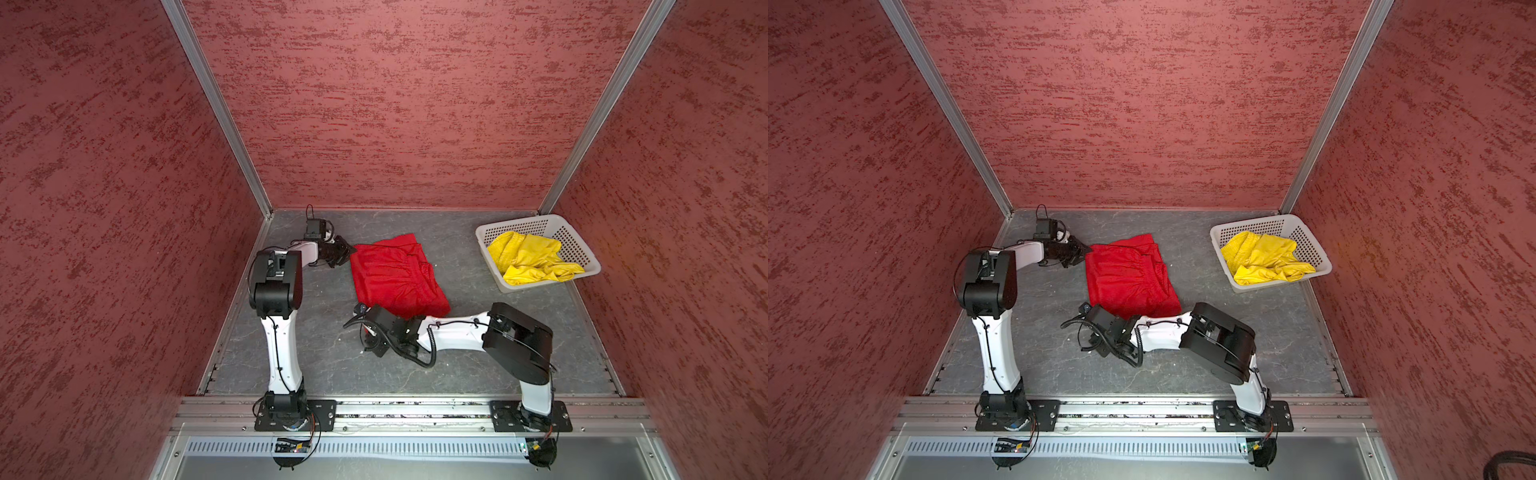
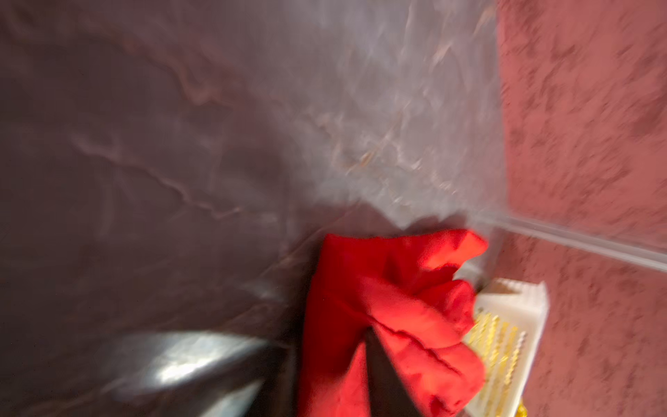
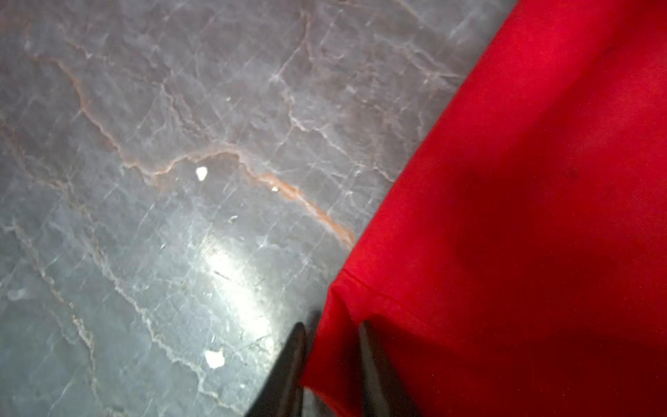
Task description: Fold and stack the shorts
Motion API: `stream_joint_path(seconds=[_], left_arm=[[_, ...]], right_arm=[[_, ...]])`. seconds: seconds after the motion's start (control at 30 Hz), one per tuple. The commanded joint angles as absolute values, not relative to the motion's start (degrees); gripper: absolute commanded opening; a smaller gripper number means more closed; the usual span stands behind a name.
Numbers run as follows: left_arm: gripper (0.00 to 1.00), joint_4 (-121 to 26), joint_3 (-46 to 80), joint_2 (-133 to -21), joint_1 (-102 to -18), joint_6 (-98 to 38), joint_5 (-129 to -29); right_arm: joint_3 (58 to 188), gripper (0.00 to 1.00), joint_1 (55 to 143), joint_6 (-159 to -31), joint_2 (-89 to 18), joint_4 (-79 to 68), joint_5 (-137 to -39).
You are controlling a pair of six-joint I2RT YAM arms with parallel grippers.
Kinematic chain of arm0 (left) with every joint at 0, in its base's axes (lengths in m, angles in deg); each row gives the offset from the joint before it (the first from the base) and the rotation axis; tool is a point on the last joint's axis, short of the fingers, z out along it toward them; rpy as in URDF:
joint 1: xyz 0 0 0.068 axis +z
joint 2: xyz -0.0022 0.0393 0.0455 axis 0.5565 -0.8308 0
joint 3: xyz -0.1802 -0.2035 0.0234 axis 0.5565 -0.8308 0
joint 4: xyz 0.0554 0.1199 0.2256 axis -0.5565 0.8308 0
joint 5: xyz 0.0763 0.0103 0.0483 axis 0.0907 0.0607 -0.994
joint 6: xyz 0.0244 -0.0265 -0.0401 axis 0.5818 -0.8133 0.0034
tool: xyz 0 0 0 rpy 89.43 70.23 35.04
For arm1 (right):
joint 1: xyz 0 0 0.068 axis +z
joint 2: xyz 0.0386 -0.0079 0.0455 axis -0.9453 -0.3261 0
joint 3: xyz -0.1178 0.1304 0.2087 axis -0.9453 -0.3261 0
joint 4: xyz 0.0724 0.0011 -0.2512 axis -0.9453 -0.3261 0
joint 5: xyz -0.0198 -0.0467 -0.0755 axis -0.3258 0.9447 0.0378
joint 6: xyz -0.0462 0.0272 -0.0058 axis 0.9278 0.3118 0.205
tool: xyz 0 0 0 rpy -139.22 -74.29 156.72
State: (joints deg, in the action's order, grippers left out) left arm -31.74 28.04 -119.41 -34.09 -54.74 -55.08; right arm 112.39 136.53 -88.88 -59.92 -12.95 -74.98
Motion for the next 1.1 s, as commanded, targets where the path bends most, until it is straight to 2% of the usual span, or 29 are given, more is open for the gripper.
stream_joint_path(seconds=[0.0, 0.03, 0.13, 0.27, 0.37, 0.43, 0.57, 0.7, 0.97, 1.0, 1.07], left_arm=[[0.66, -31.68, 23.55, -114.27, -33.81, -54.5, -57.99], [0.73, -31.72, 21.65, -111.93, -33.81, -54.42, -58.61], [0.83, -30.7, 16.67, -104.87, -34.1, -53.81, -60.44], [0.88, -27.31, 10.09, -96.78, -35.05, -52.71, -64.55], [0.89, -26.14, 5.05, -91.63, -34.05, -53.75, -67.69], [0.89, -24.81, 2.89, -89.27, -32.53, -54.88, -70.02], [0.9, -21.48, 0.11, -86.11, -27.55, -57.79, -72.1], [0.92, -21.34, -2.67, -83.97, -23.62, -58.92, -71.96], [0.96, -22.38, -4.21, -83.86, -22.83, -58.62, -69.08], [0.96, -22.4, -4.39, -83.88, -22.83, -58.59, -68.72], [0.96, -22.97, -5.22, -83.67, -23.05, -58.51, -67.66]], right_arm=[[116.02, 0.41, 136.74, -89.32, -57.58, -13.67, -77.61], [116.79, 0.44, 136.43, -89.47, -56.92, -13.67, -77.82], [118.58, 0.5, 134.94, -90.97, -54.42, -13.98, -77.81], [125.11, 0.59, 132.8, -91.96, -54.3, -21.23, -70.2], [132.78, 0.63, 131.93, -91.5, -58.63, -28.51, -62.45], [136.78, 0.66, 131.58, -91.88, -62.49, -31.02, -60.78], [146.14, 0.66, 130.6, -96.46, -71.39, -37.67, -61.7], [149.54, 0.67, 129.95, -99.69, -76.47, -38.51, -62.02], [151.6, 0.67, 127.85, -102.66, -82.48, -37.67, -68.4], [151.57, 0.66, 127.33, -103.35, -82.98, -37.58, -69.48], [150.71, 0.57, 125.73, -105.1, -83.64, -36.82, -72.52]])
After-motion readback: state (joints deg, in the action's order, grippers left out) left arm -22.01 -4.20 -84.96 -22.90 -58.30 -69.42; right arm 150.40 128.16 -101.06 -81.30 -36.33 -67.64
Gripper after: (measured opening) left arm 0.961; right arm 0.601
